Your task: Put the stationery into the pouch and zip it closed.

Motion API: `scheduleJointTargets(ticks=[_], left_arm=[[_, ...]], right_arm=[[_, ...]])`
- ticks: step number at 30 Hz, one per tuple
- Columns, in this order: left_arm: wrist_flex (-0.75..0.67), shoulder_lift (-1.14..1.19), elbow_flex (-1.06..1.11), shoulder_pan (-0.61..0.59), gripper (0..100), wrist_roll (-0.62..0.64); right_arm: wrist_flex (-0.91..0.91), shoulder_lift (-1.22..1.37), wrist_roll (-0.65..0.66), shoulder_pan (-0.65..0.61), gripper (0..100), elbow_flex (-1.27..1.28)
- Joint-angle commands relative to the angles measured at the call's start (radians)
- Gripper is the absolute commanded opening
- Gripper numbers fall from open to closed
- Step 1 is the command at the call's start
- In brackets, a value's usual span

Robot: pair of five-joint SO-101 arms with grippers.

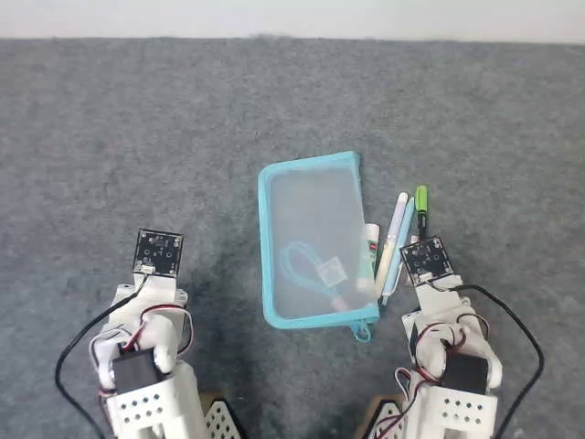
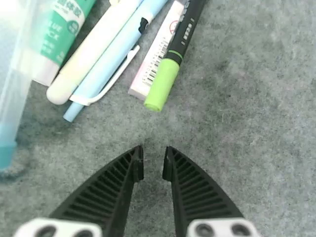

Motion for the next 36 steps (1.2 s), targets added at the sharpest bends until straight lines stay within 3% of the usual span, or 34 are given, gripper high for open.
scheduleJointTargets(ticks=[1,28,36], left_arm=[[0.008,0.009,-0.008,-0.002,2,-0.014],[0.008,0.009,-0.008,0.025,2,-0.014],[-0.061,0.011,-0.008,0.043,2,-0.015]], right_arm=[[0.01,-0.016,0.009,0.008,7.0,0.021],[0.01,-0.016,0.005,0.007,6.9,0.021],[-0.073,-0.016,0.012,-0.015,7.3,0.021]])
